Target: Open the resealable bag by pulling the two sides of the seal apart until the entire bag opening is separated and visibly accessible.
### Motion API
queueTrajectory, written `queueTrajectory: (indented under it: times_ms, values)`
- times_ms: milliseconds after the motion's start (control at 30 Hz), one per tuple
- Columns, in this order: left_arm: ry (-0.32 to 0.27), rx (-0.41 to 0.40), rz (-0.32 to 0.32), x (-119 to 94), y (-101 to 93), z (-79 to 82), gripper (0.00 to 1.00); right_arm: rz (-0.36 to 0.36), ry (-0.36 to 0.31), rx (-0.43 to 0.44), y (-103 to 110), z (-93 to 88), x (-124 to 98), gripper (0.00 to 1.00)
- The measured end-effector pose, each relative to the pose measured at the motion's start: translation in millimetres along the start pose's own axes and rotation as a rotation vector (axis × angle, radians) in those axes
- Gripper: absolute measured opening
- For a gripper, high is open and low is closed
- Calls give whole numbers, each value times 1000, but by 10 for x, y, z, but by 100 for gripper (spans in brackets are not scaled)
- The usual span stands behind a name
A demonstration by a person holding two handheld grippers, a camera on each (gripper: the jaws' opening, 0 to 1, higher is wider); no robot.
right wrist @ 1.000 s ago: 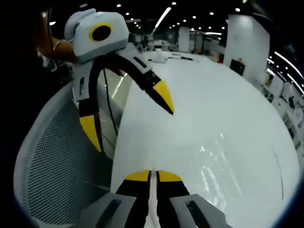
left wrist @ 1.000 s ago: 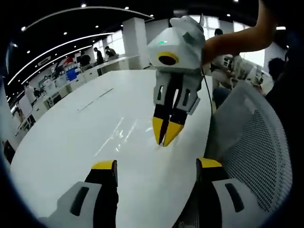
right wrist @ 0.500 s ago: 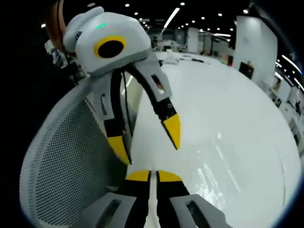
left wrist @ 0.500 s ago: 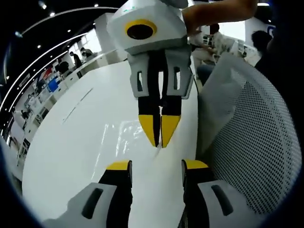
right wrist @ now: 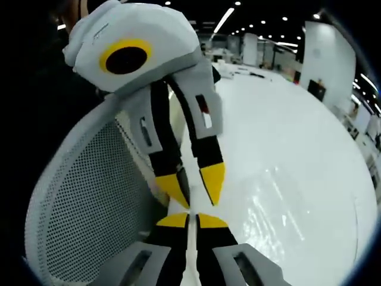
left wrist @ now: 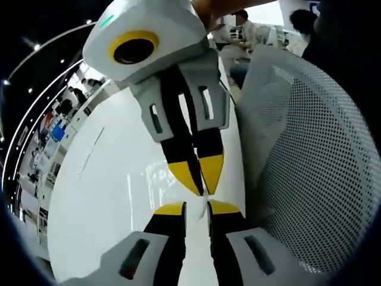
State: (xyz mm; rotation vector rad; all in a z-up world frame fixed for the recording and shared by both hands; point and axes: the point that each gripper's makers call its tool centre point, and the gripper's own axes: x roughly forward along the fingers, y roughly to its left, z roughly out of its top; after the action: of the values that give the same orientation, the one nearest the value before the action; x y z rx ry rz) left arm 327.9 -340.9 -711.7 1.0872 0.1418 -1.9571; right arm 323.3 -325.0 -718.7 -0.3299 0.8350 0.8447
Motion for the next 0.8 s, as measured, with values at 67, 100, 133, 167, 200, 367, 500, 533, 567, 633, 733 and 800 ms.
queueTrajectory:
  times_ms: [67,100,133,167,200,367,500,533,567,633,733,800]
  values:
    - [8,20,-15,14,-33,-20,8,-1,-3,3,-2,2,2,0]
    - [13,33,-21,17,-47,-31,7,-3,-3,5,-4,1,4,0]
    - [19,56,-22,16,-58,-38,4,-5,-2,6,-3,-1,8,0]
    - [19,67,-23,15,-64,-35,1,-5,-1,6,0,-1,11,0]
    - [18,79,-32,13,-80,-31,1,-5,-1,4,2,2,13,0]
    - [15,131,-45,13,-111,-31,0,-4,8,-9,27,-9,25,0]
    - [-7,83,-41,0,-85,-37,0,-49,-3,6,10,17,16,0]
    - [-11,62,-37,-4,-73,-42,0,-63,-6,10,4,24,15,0]
    - [-18,25,-35,-5,-73,-43,0,-75,-9,12,11,30,23,1]
    - [-37,-24,-45,-15,-72,-40,0,-91,-2,5,19,19,42,1]
    - [-39,-44,-44,-20,-80,-70,0,-116,7,-42,31,12,72,2]
    - [-47,-60,-41,-27,-82,-69,0,-142,18,-77,10,19,71,2]
